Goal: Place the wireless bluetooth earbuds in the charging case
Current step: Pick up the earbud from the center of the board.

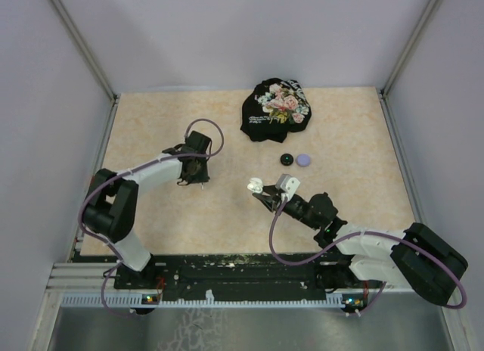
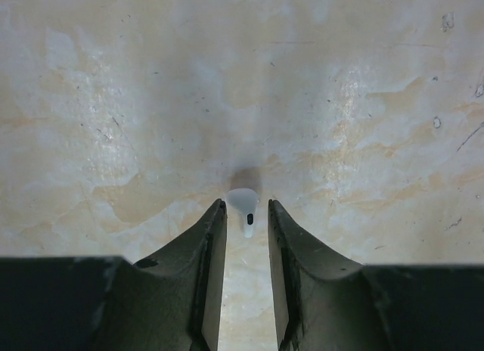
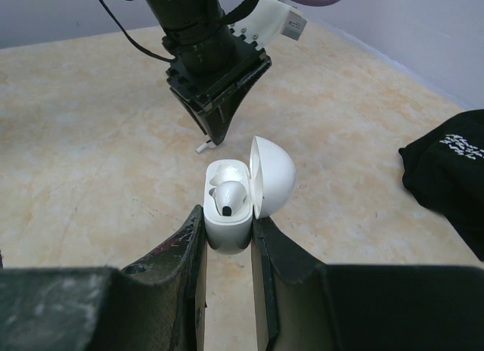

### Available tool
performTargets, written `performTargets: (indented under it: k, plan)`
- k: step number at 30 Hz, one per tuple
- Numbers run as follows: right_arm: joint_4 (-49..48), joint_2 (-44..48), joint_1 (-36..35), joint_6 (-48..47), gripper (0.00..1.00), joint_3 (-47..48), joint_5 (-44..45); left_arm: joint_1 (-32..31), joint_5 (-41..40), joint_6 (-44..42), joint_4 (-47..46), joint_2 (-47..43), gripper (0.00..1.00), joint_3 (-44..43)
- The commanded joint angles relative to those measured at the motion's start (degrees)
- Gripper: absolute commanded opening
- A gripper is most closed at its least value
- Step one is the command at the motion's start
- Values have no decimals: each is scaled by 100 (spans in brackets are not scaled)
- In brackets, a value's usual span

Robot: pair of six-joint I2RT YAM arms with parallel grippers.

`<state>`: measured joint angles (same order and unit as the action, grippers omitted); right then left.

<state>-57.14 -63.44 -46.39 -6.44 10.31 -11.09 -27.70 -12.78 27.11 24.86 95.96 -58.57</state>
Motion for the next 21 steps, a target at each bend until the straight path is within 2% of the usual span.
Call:
performTargets:
  k: [1, 8, 21]
  plan:
    - [-218, 44, -63, 11, 0, 288, -74, 21, 5, 34, 34, 258, 33, -280]
    - [-218, 43, -63, 11, 0, 287, -80, 28, -211, -1, 320, 468, 32, -421]
    - [-201, 27, -63, 11, 0, 303, -129, 6, -57, -116, 560, 598, 36, -486]
